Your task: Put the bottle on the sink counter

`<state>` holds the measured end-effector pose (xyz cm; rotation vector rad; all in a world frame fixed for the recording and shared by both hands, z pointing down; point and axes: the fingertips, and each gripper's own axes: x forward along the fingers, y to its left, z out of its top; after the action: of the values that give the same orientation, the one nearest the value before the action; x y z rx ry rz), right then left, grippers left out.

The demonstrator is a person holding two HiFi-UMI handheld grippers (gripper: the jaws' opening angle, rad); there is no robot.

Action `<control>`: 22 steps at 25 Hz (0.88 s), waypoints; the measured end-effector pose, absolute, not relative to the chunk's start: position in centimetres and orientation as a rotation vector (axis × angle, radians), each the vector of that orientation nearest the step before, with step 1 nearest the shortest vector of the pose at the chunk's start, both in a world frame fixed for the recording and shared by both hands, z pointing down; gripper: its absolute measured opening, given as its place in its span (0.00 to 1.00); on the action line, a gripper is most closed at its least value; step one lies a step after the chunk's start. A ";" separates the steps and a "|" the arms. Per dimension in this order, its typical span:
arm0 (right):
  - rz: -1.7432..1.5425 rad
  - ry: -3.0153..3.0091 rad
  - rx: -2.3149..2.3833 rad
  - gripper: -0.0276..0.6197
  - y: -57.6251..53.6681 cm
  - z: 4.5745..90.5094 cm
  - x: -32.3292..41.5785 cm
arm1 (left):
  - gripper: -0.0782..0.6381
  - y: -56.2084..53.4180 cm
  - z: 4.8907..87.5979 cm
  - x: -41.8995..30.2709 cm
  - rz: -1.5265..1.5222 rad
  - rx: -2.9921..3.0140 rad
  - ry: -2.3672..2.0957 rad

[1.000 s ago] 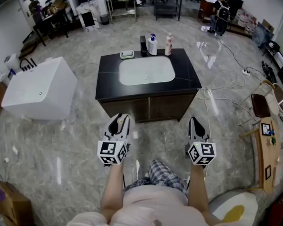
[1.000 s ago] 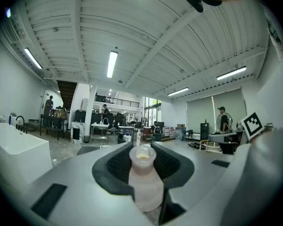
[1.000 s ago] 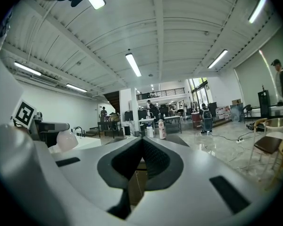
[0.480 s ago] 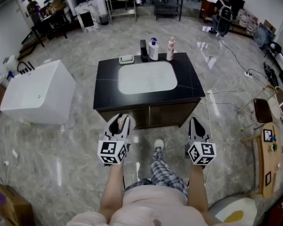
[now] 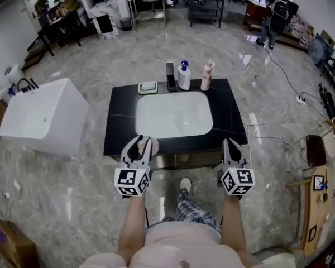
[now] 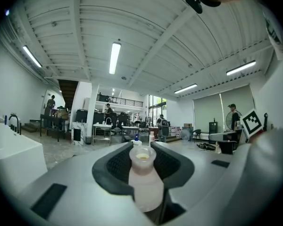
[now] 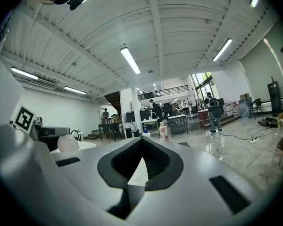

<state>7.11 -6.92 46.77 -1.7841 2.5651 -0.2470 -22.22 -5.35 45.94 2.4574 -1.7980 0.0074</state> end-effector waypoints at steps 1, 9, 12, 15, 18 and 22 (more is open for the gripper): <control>-0.248 2.572 -1.775 0.07 -8.9 46.9 7.1 | 0.29 -7.3 46.1 -22.2 0.009 2.456 -1.806; -0.263 2.637 -1.703 0.07 -24.0 47.2 6.9 | 0.29 -20.9 45.9 -21.5 0.026 2.435 -1.869; -0.277 2.650 -1.695 0.07 -27.2 47.1 6.9 | 0.29 -23.8 46.1 -20.9 0.041 2.428 -1.859; -0.318 2.648 -1.702 0.07 -29.2 47.4 7.2 | 0.29 -25.8 46.1 -19.8 0.062 2.438 -1.829; -0.334 2.643 -1.708 0.07 -30.6 47.2 7.3 | 0.29 -27.8 46.0 -18.9 0.081 2.459 -1.798; -0.342 2.629 -1.736 0.07 -31.7 47.5 7.4 | 0.29 -30.2 46.4 -18.1 0.113 2.493 -1.747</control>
<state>7.45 -31.73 47.53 -1.7359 2.6286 -0.3416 -18.10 -30.19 46.39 2.4928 -1.7475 0.1128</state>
